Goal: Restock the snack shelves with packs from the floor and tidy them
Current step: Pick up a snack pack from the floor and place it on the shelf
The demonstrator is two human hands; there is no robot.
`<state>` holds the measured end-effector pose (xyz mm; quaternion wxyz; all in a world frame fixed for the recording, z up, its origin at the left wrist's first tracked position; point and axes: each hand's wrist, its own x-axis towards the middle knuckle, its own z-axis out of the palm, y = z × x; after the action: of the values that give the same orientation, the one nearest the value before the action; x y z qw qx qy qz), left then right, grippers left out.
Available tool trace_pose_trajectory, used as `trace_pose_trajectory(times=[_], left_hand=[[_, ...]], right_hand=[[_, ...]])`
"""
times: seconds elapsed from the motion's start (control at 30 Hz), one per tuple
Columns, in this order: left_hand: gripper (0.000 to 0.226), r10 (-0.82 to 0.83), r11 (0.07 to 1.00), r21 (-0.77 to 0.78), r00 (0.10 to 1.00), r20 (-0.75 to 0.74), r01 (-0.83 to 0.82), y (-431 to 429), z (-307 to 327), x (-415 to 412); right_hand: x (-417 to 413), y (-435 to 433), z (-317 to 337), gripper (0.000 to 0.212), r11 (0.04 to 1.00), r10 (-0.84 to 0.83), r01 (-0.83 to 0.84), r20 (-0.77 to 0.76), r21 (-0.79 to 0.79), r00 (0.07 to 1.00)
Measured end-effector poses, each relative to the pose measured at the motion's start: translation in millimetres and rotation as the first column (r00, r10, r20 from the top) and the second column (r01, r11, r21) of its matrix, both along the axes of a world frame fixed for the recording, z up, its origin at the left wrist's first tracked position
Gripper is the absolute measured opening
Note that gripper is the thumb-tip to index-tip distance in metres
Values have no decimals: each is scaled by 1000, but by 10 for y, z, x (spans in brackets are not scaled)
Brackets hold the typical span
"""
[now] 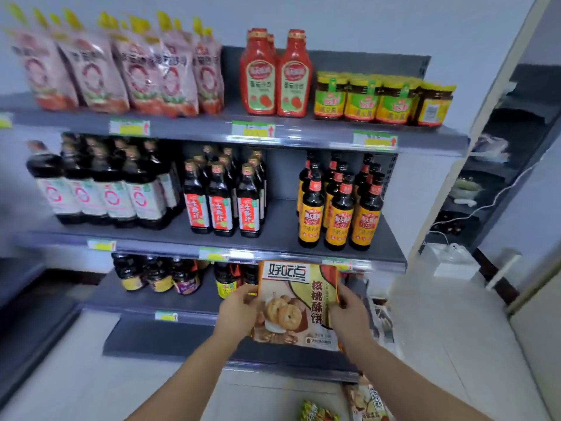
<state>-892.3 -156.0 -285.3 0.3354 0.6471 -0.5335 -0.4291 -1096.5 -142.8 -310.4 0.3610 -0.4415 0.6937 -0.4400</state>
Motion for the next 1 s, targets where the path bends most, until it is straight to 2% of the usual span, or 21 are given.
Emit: trace_pose_trajectory(times=[0.13,0.27,0.57,0.8,1.0], left_hand=[[34,119,993,-26,993,16,-118,97,213,860],[27,240,968,-72,971,-13,-241,240,405,1731],[22,480,864,-130,874,-84,-487,549,682,3598],[25,625,752,-245,780,-31,-612,730,1036,4534],[22,717,666,-284,697,-9,-689,526,1224,5192]], right_hand=[[827,-195,180,62,992,114,-113,3,-53,994],[1748,-341,399,52,975,214,-212,18,-72,977],[3726,-459,778,45,893,431,-409,97,-186,897],[4898,-594,1085,48,798,583,-560,54,-222,810],[5641,-930,1376,47,712,681,-646,46,-274,731]])
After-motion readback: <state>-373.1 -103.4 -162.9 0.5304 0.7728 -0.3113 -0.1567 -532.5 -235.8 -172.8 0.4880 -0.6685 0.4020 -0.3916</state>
